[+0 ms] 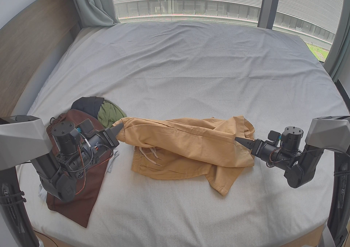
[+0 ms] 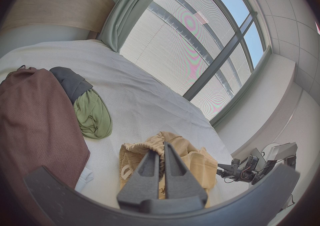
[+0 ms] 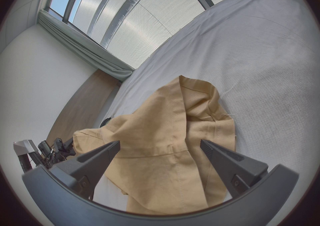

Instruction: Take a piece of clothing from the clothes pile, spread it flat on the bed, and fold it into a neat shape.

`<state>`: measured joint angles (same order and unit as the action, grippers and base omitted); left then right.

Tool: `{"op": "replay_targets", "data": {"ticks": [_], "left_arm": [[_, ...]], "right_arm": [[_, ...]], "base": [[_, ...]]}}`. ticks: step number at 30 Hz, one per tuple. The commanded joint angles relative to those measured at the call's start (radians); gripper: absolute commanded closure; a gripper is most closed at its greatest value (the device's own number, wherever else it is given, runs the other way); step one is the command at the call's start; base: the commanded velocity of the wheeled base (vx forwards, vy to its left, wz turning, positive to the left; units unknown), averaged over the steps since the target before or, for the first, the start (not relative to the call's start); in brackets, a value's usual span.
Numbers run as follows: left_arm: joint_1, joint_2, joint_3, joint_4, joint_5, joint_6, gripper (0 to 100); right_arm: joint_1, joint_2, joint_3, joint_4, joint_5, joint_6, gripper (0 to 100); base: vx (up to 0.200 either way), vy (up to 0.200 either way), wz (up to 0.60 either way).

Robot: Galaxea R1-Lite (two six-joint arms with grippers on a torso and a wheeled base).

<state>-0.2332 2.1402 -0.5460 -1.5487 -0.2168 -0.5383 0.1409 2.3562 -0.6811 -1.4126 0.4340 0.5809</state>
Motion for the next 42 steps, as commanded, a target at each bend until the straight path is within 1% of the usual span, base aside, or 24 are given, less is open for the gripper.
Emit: {"op": "replay_targets", "data": {"ticks": [1, 3, 4, 17, 22, 24, 25, 26, 27, 28, 29, 30, 34, 37, 39, 40, 42], "left_arm": [[0.0, 0.0, 0.0, -0.001, 0.001, 0.0, 100], [0.0, 0.0, -0.002, -0.001, 0.001, 0.0, 100], [0.0, 0.0, -0.002, -0.001, 0.001, 0.0, 100], [-0.002, 0.001, 0.0, -0.001, 0.001, 0.0, 100], [-0.002, 0.003, -0.002, -0.001, 0.001, 0.0, 100], [-0.002, 0.004, -0.002, -0.001, 0.001, 0.0, 100], [0.0, 0.004, -0.003, -0.001, 0.001, 0.0, 100], [0.0, 0.006, -0.002, -0.001, 0.001, 0.0, 100], [0.0, 0.006, -0.002, -0.001, 0.001, 0.0, 100], [0.0, 0.009, -0.005, -0.001, 0.001, 0.0, 100], [0.0, 0.009, -0.005, -0.001, 0.001, 0.0, 100], [0.002, 0.015, -0.005, -0.001, 0.001, 0.0, 100], [0.008, 0.023, -0.008, -0.001, 0.001, 0.0, 100], [0.018, 0.026, -0.006, -0.001, -0.001, 0.001, 100], [0.018, 0.026, -0.006, -0.001, -0.003, 0.001, 100], [0.026, 0.026, -0.006, -0.001, -0.003, 0.001, 100], [0.034, 0.026, -0.006, -0.001, -0.003, 0.003, 100]], "right_arm": [[0.0, 0.023, -0.002, -0.04, 0.018, 0.028, 0], [0.0, 0.035, 0.0, -0.071, 0.022, 0.047, 0], [0.0, 0.041, 0.0, -0.083, 0.022, 0.05, 100], [-0.003, 0.054, -0.002, -0.086, 0.022, 0.05, 100], [-0.02, 0.037, 0.02, -0.089, 0.031, 0.05, 100], [-0.032, 0.023, 0.038, -0.098, 0.063, 0.05, 100], [-0.043, -0.005, 0.06, -0.114, 0.106, 0.051, 100], [-0.05, -0.018, 0.075, -0.12, 0.132, 0.051, 100], [-0.05, -0.018, 0.075, -0.12, 0.132, 0.051, 100], [-0.073, -0.048, 0.106, -0.124, 0.187, 0.051, 100], [-0.075, -0.052, 0.11, -0.124, 0.195, 0.051, 100], [-0.089, -0.074, 0.124, -0.124, 0.23, 0.051, 100], [-0.116, -0.106, 0.152, -0.124, 0.296, 0.051, 100], [-0.132, -0.129, 0.186, -0.126, 0.364, 0.051, 100], [-0.133, -0.129, 0.186, -0.126, 0.367, 0.051, 100], [-0.149, -0.152, 0.199, -0.126, 0.425, 0.051, 100], [-0.162, -0.169, 0.209, -0.126, 0.465, 0.051, 100]], "base": [[0.0, 0.0, 0.0], [0.0, 0.0, 0.0], [0.0, 0.0, 0.0], [0.0, 0.0, 0.0], [0.0, 0.0, 0.0], [0.0, 0.0, 0.0], [0.0, 0.0, 0.0], [0.0, 0.0, 0.0], [0.0, 0.0, 0.0], [0.0, 0.0, 0.0], [0.0, 0.0, 0.0], [0.0, 0.0, 0.0], [0.0, 0.0, 0.0], [0.0, 0.0, 0.0], [0.0, 0.0, 0.0], [0.0, 0.0, 0.0], [0.0, 0.0, 0.0]]}}
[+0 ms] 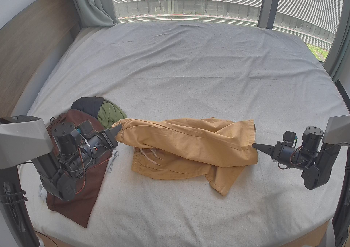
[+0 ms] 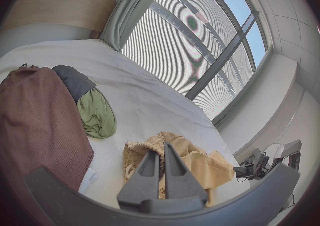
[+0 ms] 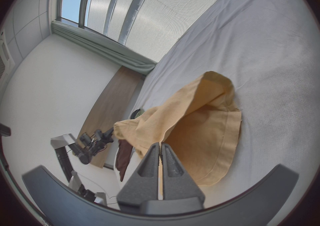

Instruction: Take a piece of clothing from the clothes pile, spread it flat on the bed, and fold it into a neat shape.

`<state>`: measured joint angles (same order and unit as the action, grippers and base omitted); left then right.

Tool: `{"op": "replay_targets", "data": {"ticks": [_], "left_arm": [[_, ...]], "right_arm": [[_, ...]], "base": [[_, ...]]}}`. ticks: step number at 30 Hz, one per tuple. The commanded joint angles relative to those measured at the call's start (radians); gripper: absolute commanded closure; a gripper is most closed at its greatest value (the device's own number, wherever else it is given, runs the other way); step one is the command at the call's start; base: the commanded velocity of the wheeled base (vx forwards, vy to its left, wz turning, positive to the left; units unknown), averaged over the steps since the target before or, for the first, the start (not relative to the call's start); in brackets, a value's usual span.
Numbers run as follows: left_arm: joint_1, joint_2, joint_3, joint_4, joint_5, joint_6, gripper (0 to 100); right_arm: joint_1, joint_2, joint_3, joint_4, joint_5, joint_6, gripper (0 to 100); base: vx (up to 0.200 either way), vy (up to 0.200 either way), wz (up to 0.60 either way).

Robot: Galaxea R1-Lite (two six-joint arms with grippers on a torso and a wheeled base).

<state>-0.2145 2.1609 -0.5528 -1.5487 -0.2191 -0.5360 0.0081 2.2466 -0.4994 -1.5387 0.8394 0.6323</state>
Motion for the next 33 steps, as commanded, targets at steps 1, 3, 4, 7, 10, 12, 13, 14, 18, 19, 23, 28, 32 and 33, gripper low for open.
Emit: {"op": "replay_targets", "data": {"ticks": [1, 3, 4, 7, 10, 12, 13, 14, 18, 19, 23, 28, 32, 33], "left_arm": [[0.015, 0.005, 0.001, -0.001, 0.0, 0.004, 100], [0.015, 0.005, 0.001, -0.001, 0.0, 0.004, 100], [0.015, 0.005, 0.001, -0.001, 0.0, 0.004, 100], [0.012, 0.007, 0.002, -0.001, 0.0, 0.005, 100], [0.009, 0.007, 0.004, -0.001, 0.0, 0.005, 100], [0.006, 0.005, 0.005, -0.001, 0.0, 0.007, 100], [0.006, 0.007, 0.005, -0.001, 0.0, 0.01, 100], [0.006, 0.007, 0.005, -0.001, 0.0, 0.011, 100], [0.006, 0.007, 0.005, -0.001, 0.0, 0.016, 100], [0.006, 0.007, 0.005, -0.001, 0.0, 0.016, 100], [0.004, 0.007, 0.005, -0.001, 0.0, 0.016, 100], [0.003, 0.007, 0.004, -0.001, 0.0, 0.016, 100], [0.003, 0.005, 0.004, -0.001, 0.0, 0.016, 100], [0.003, 0.005, 0.004, -0.001, 0.0, 0.016, 100]], "right_arm": [[-0.037, -0.068, 0.031, 0.0, 0.079, 0.001, 100], [-0.056, -0.082, 0.042, 0.0, 0.122, 0.001, 100], [-0.06, -0.085, 0.044, 0.0, 0.132, 0.001, 100], [-0.083, -0.096, 0.051, 0.0, 0.184, 0.003, 100], [-0.082, -0.096, 0.055, 0.0, 0.196, 0.003, 100], [-0.074, -0.09, 0.047, 0.0, 0.193, 0.003, 100], [-0.073, -0.088, 0.047, 0.0, 0.193, 0.001, 100], [-0.071, -0.087, 0.044, 0.0, 0.193, 0.001, 100], [-0.068, -0.081, 0.038, 0.0, 0.193, 0.003, 100], [-0.068, -0.078, 0.036, 0.0, 0.193, 0.003, 100], [-0.039, -0.05, 0.033, 0.0, 0.191, 0.006, 0], [-0.008, -0.015, 0.016, 0.0, 0.188, 0.003, 0], [0.0, 0.01, 0.012, -0.001, 0.178, -0.002, 0], [0.0, 0.014, 0.008, -0.001, 0.172, -0.003, 0]], "base": [[0.0, 0.0, 0.0], [0.0, 0.0, 0.0], [0.0, 0.0, 0.0], [0.0, 0.0, 0.0], [0.0, 0.0, 0.0], [0.0, 0.0, 0.0], [0.0, 0.0, 0.0], [0.0, 0.0, 0.0], [0.0, 0.0, 0.0], [0.0, 0.0, 0.0], [0.0, 0.0, 0.0], [0.0, 0.0, 0.0], [0.0, 0.0, 0.0], [0.0, 0.0, 0.0]]}}
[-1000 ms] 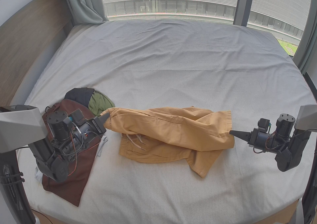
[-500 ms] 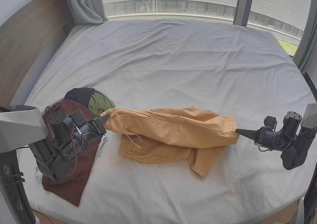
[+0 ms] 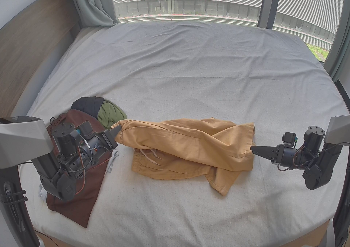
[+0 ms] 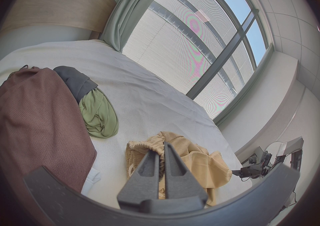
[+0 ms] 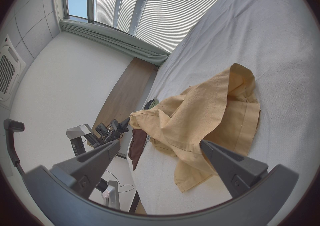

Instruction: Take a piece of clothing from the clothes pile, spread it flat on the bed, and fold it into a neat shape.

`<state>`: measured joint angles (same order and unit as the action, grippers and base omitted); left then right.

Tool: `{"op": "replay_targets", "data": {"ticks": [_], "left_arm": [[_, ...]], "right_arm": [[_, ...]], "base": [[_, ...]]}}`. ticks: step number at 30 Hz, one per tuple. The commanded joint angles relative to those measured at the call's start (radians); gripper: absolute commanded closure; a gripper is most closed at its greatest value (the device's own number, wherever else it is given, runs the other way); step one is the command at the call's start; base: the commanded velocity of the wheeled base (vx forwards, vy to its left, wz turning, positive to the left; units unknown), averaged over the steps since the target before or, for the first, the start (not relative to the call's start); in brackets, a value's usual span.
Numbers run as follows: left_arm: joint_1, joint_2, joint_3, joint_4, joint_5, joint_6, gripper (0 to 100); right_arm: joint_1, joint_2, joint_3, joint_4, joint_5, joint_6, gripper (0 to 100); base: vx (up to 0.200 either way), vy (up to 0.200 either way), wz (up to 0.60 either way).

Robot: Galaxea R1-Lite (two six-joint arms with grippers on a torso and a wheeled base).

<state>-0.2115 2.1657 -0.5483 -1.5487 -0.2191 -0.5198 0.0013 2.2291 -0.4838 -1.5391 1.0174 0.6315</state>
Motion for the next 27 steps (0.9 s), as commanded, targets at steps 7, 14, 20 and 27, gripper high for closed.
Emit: {"op": "replay_targets", "data": {"ticks": [7, 14, 20, 27], "left_arm": [[0.0, 0.0, 0.001, -0.001, 0.0, 0.0, 100], [0.0, 0.0, -0.001, -0.001, 0.0, 0.0, 100], [0.0, 0.0, -0.001, -0.001, 0.0, 0.0, 100], [0.0, 0.0, -0.001, -0.001, 0.0, 0.0, 100]], "right_arm": [[0.003, 0.066, -0.027, -0.001, -0.043, -0.006, 0], [0.005, 0.101, -0.038, -0.001, -0.05, -0.016, 0], [0.014, 0.115, -0.052, -0.001, -0.053, -0.03, 0], [0.075, 0.098, -0.045, -0.001, -0.057, -0.046, 0]], "base": [[0.0, 0.0, 0.0], [0.0, 0.0, 0.0], [0.0, 0.0, 0.0], [0.0, 0.0, 0.0]]}}
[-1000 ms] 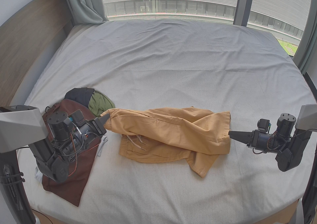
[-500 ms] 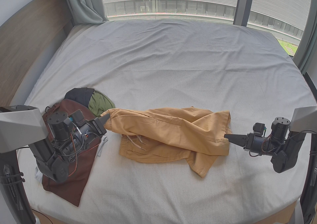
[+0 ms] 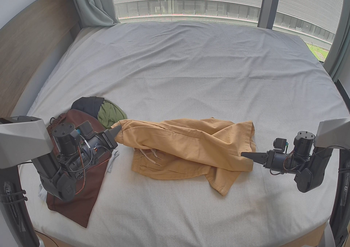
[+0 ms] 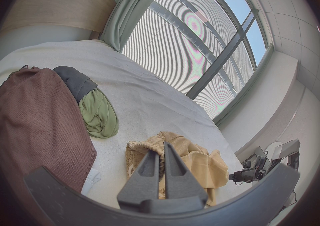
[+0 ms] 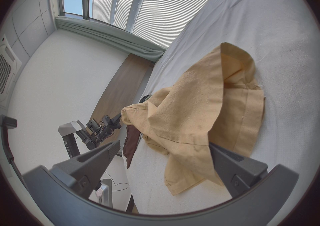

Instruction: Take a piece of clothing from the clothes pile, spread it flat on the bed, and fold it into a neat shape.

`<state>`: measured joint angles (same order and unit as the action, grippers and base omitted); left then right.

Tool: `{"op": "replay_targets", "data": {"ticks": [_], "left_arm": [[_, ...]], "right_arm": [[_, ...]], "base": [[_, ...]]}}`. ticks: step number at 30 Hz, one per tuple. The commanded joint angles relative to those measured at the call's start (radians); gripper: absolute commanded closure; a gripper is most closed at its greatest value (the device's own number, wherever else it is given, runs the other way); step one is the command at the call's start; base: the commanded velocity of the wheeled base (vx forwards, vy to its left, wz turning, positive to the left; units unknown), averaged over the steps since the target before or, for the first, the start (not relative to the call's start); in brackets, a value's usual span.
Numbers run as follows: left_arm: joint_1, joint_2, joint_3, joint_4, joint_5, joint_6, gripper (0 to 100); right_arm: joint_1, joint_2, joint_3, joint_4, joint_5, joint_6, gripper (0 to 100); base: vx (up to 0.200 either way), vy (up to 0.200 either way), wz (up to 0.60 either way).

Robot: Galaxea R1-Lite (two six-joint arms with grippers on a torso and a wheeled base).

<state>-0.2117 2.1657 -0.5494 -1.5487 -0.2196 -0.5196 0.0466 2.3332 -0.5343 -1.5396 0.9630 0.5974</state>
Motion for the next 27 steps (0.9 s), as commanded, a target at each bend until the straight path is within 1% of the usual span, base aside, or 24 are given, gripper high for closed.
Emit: {"op": "replay_targets", "data": {"ticks": [1, 2, 4, 6, 14, 22, 23, 27], "left_arm": [[0.0, 0.0, 0.0, -0.001, 0.0, 0.0, 100], [0.0, 0.0, 0.0, -0.001, 0.0, 0.0, 100], [0.0, 0.002, -0.001, -0.001, 0.0, 0.0, 100], [0.0, 0.005, 0.0, -0.001, 0.0, 0.0, 100], [-0.008, 0.006, -0.001, -0.001, 0.0, 0.0, 100], [-0.008, 0.005, -0.001, -0.001, 0.0, 0.0, 100], [-0.008, 0.005, -0.001, -0.001, 0.0, 0.0, 100], [-0.006, 0.006, -0.003, -0.001, 0.0, 0.0, 100]], "right_arm": [[0.038, -0.006, 0.003, -0.001, -0.012, -0.022, 0], [0.041, -0.005, 0.003, -0.001, -0.017, -0.024, 0], [0.065, 0.002, -0.006, -0.001, -0.064, -0.039, 0], [0.076, 0.006, -0.02, -0.001, -0.086, -0.044, 0], [0.11, 0.003, -0.032, -0.001, -0.09, -0.045, 0], [0.108, 0.008, -0.03, -0.001, -0.092, -0.047, 0], [0.108, 0.008, -0.03, -0.001, -0.092, -0.047, 100], [0.105, 0.006, -0.027, -0.001, -0.092, -0.051, 100]], "base": [[0.0, 0.0, 0.0], [0.0, 0.0, 0.0], [0.0, 0.0, 0.0], [0.0, 0.0, 0.0], [0.0, 0.0, 0.0], [0.0, 0.0, 0.0], [0.0, 0.0, 0.0], [0.0, 0.0, 0.0]]}}
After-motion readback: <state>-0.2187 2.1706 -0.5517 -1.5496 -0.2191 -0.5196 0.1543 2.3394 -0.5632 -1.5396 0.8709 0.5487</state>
